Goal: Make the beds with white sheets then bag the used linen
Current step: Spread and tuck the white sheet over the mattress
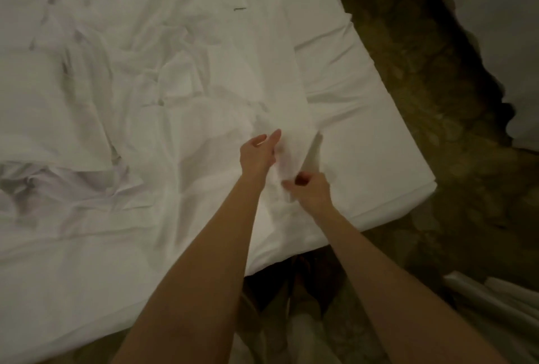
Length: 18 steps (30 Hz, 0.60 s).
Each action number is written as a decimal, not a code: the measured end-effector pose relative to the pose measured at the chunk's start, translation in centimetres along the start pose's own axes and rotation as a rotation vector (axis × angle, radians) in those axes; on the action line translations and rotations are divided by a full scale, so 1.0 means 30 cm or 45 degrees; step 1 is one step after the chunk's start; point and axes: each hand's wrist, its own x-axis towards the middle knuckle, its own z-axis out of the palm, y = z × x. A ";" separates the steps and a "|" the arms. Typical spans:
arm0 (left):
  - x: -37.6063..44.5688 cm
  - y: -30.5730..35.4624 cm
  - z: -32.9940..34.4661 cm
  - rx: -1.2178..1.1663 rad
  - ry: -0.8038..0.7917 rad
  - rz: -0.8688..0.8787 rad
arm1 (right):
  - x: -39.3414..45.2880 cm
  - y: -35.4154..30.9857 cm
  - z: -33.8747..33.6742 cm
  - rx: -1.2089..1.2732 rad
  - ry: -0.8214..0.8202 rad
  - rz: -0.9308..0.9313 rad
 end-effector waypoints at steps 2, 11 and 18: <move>0.016 0.005 0.005 0.089 0.044 0.024 | -0.041 0.039 -0.009 -0.001 -0.171 0.003; -0.097 0.008 0.024 0.419 -0.345 0.526 | -0.001 -0.048 -0.261 0.544 0.401 -0.007; -0.191 -0.024 -0.009 0.924 -0.835 0.527 | 0.079 -0.230 -0.223 0.089 -0.098 0.008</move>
